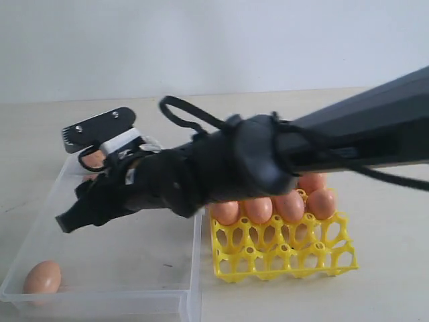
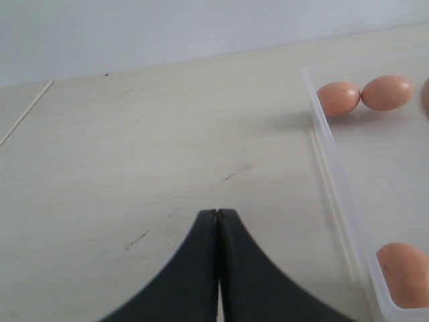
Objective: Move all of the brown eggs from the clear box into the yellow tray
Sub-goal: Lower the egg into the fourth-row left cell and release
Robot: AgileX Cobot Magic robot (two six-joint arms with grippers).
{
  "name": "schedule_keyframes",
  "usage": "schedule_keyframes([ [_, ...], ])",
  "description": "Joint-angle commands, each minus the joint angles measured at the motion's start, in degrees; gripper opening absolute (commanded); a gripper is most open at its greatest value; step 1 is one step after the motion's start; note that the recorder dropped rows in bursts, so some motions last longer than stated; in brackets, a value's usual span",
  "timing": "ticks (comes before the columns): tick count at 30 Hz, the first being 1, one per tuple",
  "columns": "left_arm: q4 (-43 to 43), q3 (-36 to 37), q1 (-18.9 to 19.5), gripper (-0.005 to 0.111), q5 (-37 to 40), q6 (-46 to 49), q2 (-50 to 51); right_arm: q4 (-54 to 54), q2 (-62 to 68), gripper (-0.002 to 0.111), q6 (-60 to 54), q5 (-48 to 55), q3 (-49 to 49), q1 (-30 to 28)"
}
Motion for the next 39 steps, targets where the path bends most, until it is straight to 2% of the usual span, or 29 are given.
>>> schedule_keyframes([
  [1,-0.1,-0.2,-0.4,0.000,-0.5,-0.2,-0.3,10.4,-12.8,0.000,-18.0,-17.7,18.5,-0.3],
  [6,-0.1,-0.2,-0.4,0.000,-0.5,-0.2,-0.3,18.0,-22.7,0.000,-29.7,-26.1,32.4,-0.3],
  [10,-0.1,-0.2,-0.4,0.000,-0.5,-0.2,-0.3,19.7,-29.2,0.000,-30.1,-28.7,43.1,-0.3],
  [13,-0.1,-0.2,-0.4,0.000,-0.5,-0.2,-0.3,19.7,-29.7,0.000,-29.8,-29.6,46.8,-0.3],
  [20,-0.1,-0.2,-0.4,0.000,-0.5,-0.2,-0.3,19.5,-29.4,0.000,-28.8,-31.6,47.8,-0.3],
  [28,-0.1,-0.2,-0.4,0.000,-0.5,-0.2,-0.3,16.0,-26.5,0.000,-24.3,-28.8,47.8,-0.2],
  [39,-0.1,-0.2,-0.4,0.000,-0.5,-0.2,-0.3,14.5,-23.4,0.000,-24.1,-28.5,47.8,-0.2],
])
